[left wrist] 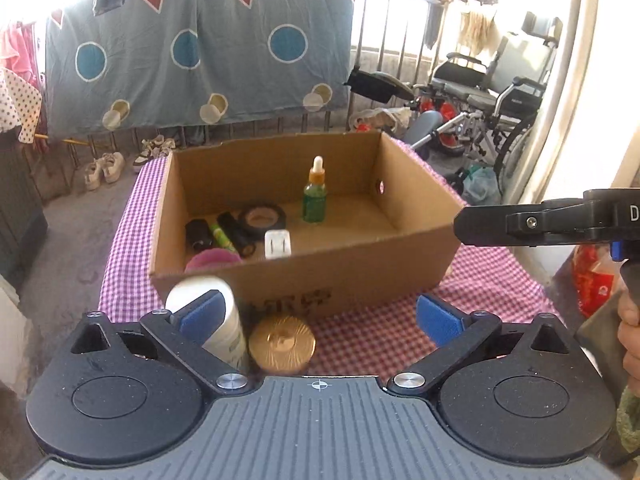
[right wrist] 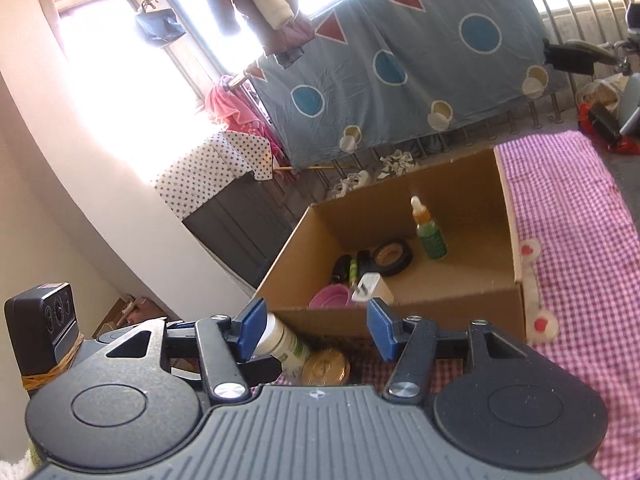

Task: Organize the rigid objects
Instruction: 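Withdraw the right tool from the box toward the gold-lidded jar, then close the right gripper on the gold-lidded jar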

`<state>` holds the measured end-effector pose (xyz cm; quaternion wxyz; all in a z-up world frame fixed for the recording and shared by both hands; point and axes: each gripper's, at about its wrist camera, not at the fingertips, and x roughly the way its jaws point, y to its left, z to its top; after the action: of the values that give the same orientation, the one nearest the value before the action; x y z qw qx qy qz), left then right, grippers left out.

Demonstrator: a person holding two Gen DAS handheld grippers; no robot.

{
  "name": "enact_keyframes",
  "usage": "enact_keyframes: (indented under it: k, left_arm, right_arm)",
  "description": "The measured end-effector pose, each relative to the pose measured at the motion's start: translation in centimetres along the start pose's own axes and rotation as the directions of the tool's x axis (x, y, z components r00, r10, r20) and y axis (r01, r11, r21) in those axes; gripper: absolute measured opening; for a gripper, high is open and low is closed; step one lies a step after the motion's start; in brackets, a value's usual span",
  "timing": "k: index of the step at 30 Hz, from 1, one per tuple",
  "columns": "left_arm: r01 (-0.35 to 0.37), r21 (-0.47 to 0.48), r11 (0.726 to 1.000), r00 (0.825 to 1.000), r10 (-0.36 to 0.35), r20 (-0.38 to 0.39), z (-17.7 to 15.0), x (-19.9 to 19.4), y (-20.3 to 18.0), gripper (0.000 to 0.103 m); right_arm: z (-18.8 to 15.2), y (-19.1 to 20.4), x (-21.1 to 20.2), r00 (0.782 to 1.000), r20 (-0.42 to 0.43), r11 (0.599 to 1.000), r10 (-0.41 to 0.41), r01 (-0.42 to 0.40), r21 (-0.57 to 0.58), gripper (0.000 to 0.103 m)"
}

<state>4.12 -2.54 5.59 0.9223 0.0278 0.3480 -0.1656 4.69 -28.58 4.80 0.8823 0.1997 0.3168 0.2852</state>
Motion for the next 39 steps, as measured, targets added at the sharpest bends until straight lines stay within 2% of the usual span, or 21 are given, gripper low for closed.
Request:
enact_keyframes:
  k: [5, 12, 15, 17, 25, 27, 32, 39]
  left_arm:
    - [-0.042, 0.020, 0.999, 0.998, 0.043, -0.041, -3.4, 1.8, 0.1, 0.102]
    - [-0.039, 0.077, 0.996, 0.998, 0.043, -0.052, -6.2, 4.8, -0.2, 0.102]
    - [-0.050, 0.104, 0.993, 0.997, 0.056, -0.048, -6.5, 6.0, -0.3, 0.102]
    - [-0.053, 0.110, 0.992, 0.997, 0.059, -0.047, -6.4, 6.8, -0.2, 0.102]
    - [-0.007, 0.071, 0.997, 0.998, 0.011, -0.055, -6.3, 8.7, 0.6, 0.100]
    - [0.005, 0.051, 0.999, 0.999, -0.002, -0.046, -6.3, 8.7, 0.8, 0.100]
    - [0.039, 0.029, 0.999, 0.998, -0.038, -0.041, -6.3, 8.2, 0.9, 0.100]
    - [0.117, 0.079, 0.990, 0.993, -0.114, -0.033, -6.5, 7.4, -1.2, 0.099]
  right_arm:
    - [-2.7, -0.6, 3.3, 0.996, -0.091, 0.996, 0.021, -0.013, 0.090, 0.060]
    - [-4.2, -1.6, 8.0, 0.987, -0.162, 0.989, 0.023, 0.001, 0.149, 0.060]
    - [-4.2, -2.2, 9.9, 0.982, -0.191, 0.988, 0.005, 0.024, 0.150, 0.058]
    - [-4.0, -2.4, 10.9, 0.979, -0.204, 0.989, 0.007, 0.023, 0.145, 0.053]
    - [-3.7, -3.6, 14.7, 0.961, -0.273, 0.987, 0.052, -0.007, 0.163, 0.049]
    - [-3.7, -3.6, 15.2, 0.955, -0.288, 0.986, 0.068, -0.019, 0.167, 0.049]
    - [-3.8, -3.5, 14.8, 0.955, -0.294, 0.989, 0.048, -0.005, 0.146, 0.050]
    - [-4.2, -5.5, 12.0, 0.962, -0.274, 0.984, 0.015, 0.034, 0.174, 0.050]
